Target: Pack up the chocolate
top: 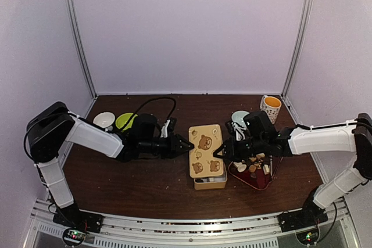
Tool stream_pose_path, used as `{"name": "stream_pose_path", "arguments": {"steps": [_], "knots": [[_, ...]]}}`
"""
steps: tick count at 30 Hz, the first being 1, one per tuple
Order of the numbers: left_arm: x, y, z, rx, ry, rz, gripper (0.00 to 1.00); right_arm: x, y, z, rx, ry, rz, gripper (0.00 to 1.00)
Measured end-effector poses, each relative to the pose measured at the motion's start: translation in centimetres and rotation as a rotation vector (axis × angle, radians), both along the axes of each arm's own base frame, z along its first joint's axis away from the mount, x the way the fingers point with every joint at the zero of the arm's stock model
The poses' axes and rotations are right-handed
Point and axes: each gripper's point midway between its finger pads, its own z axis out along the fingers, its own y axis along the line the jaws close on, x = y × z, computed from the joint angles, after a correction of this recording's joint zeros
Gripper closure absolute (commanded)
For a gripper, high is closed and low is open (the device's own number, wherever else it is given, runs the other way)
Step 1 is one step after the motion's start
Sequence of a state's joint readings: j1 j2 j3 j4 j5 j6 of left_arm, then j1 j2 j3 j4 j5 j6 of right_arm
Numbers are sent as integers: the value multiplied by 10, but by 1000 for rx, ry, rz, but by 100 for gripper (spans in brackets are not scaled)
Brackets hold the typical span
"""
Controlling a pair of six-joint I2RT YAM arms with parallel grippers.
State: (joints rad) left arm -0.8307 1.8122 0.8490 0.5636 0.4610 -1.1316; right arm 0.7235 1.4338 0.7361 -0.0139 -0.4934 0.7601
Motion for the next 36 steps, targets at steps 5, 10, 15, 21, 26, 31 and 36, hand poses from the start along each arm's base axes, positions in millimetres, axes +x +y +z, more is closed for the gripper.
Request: {"name": "stream_pose_path", "arguments": {"steps": [5,10,15,21,26,31,36], "knots": [[-3,-5,4,-20,-6,-6,67,-2,-8,-12,-53,18,-4,72],[-3,-5,0,-19,1,0,67,-2,-9,-14,-70,14,-2,67],[-10,-11,3,-32,0,-17,67,-3,-18,-28,-138,27,-10,63],[-23,-21,10,-60,-2,-53,67,-3,-31,-42,-225,34,-27,61],[-32,-26,12,-71,1,-78,67,-3,-35,-45,-255,31,-29,61],[-32,-26,12,-71,4,-77,66,3,-30,-34,-235,10,-29,60],[-32,-24,6,-47,15,-70,60,8,-24,-25,-215,-7,-27,58]]}}
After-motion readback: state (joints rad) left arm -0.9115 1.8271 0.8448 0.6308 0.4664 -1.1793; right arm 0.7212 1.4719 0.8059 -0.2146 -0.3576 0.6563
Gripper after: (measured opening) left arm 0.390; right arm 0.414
